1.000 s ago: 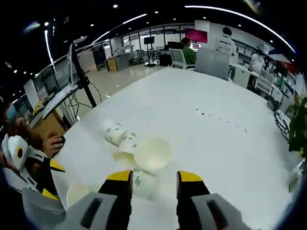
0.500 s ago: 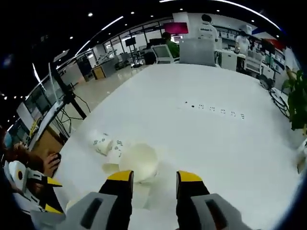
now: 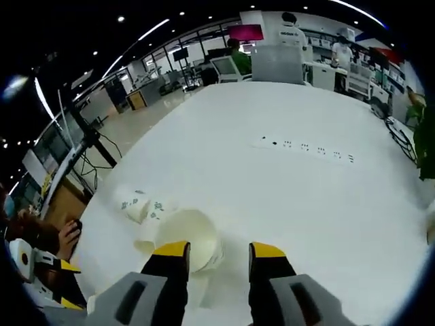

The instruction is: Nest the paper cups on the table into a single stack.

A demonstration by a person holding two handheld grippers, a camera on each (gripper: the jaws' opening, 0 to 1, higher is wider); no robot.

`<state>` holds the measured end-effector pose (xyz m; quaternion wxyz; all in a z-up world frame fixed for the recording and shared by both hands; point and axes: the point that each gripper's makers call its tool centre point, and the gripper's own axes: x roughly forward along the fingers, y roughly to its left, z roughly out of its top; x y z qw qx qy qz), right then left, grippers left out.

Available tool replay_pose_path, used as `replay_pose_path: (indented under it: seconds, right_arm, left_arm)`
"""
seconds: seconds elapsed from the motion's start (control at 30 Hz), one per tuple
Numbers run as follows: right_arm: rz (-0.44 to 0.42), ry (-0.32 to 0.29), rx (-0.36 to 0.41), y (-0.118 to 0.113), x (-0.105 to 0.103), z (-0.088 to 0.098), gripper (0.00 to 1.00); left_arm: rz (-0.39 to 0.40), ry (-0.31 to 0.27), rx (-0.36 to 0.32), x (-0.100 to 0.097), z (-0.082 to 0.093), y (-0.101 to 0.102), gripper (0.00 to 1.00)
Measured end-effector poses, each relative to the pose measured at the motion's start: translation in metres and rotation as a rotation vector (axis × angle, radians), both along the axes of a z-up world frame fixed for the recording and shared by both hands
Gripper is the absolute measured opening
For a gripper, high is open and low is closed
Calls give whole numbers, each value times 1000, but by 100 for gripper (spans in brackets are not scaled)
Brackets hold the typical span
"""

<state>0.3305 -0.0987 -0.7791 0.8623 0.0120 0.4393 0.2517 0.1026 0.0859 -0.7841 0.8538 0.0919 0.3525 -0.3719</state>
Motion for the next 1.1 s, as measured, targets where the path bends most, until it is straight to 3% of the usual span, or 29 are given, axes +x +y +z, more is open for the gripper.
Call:
replay_pose_path:
  seconds: [0.23, 0.3, 0.5, 0.63, 0.77, 0.9, 0.97, 1.03, 1.1]
  right_arm:
    - [6, 30, -20, 5, 4, -11, 27]
    - [9, 40, -28, 7, -6, -8, 26]
    - [3, 62, -38, 4, 11, -23, 18]
    - [1, 67, -42, 6, 1, -18, 14]
    - [4, 71, -45, 5, 7, -24, 11]
    - [5, 69, -46, 7, -6, -15, 8]
    - [8, 67, -45, 3, 11, -27, 6]
    - [3, 66, -41, 6, -7, -14, 3]
    - [-4, 62, -42, 3, -1, -16, 1]
  left_arm:
    - [16, 9, -1, 1, -3, 6, 45]
    - [20, 11, -3, 1, -3, 7, 45]
    - [26, 17, -6, 1, -4, 8, 43]
    - [31, 22, -7, 1, -5, 9, 43]
    - [34, 27, -6, 0, -7, 10, 42]
    - [36, 31, -6, 1, -9, 11, 42]
    - [36, 32, -5, 0, -9, 11, 42]
    - [34, 32, -4, 0, -7, 10, 42]
    - [33, 32, -4, 0, -6, 10, 41]
